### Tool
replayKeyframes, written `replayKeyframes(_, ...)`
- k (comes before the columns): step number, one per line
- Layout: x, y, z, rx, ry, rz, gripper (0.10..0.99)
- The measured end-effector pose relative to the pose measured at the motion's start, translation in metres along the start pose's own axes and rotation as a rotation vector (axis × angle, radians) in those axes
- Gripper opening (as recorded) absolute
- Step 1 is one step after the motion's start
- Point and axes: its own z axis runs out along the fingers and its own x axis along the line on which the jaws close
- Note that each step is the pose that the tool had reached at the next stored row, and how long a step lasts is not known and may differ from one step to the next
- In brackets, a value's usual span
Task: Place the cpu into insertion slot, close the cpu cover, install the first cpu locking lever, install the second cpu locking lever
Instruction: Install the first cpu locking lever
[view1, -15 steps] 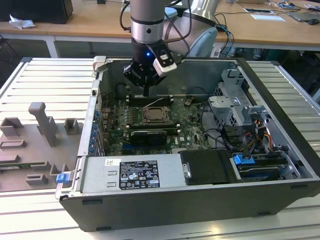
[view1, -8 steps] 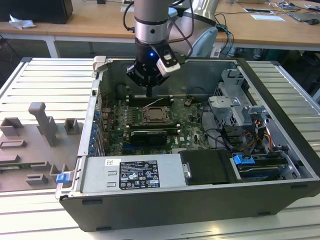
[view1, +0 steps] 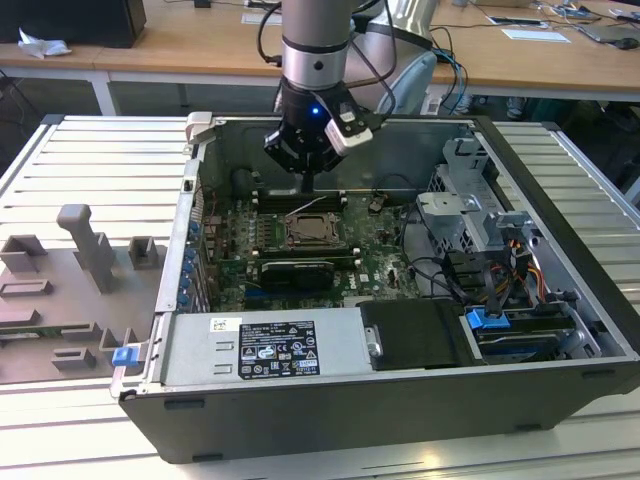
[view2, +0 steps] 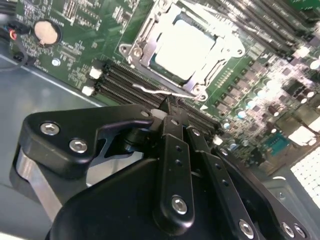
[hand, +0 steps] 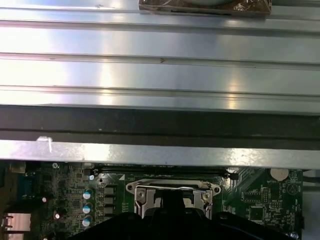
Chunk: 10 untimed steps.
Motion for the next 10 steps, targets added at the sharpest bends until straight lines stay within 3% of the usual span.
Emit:
replayKeyframes(2,-0.0004,0.0000,0.0016,-0.018,-0.0008,0.000,0.106)
replayKeyframes(10,-0.0070,-0.0010,0.0184,-0.018,-0.0005,0.000,0.106)
